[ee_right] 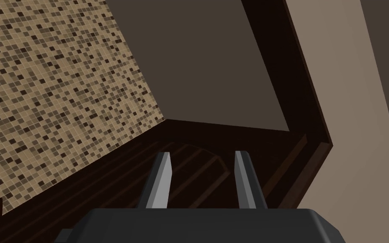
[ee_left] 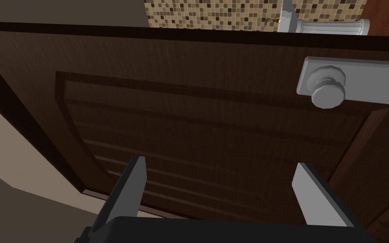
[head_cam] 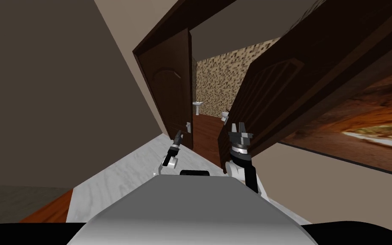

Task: Push the door open

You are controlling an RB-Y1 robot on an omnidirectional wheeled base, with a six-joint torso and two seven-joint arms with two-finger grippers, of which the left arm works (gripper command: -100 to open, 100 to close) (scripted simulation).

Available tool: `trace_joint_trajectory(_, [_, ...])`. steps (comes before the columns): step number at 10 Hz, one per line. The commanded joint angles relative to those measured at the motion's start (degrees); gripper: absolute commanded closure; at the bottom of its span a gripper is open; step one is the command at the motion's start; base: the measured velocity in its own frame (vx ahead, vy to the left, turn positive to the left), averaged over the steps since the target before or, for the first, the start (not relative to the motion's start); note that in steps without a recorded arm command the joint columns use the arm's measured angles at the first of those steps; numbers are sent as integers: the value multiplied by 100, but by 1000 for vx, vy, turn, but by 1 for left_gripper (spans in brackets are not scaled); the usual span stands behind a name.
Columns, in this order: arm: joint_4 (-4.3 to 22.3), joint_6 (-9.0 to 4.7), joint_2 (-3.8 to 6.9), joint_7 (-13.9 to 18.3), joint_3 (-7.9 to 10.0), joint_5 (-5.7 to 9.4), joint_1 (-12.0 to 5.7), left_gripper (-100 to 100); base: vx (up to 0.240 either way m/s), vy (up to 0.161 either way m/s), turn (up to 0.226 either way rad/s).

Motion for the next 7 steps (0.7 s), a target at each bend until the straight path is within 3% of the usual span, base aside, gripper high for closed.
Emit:
trace_joint_trajectory(1, [242, -11, -15, -2, -52, -9, -109, -100, 77, 96, -81])
trace_joint_trajectory(7, [917, 122, -17, 39, -278, -27, -436, -100, 58, 142, -91])
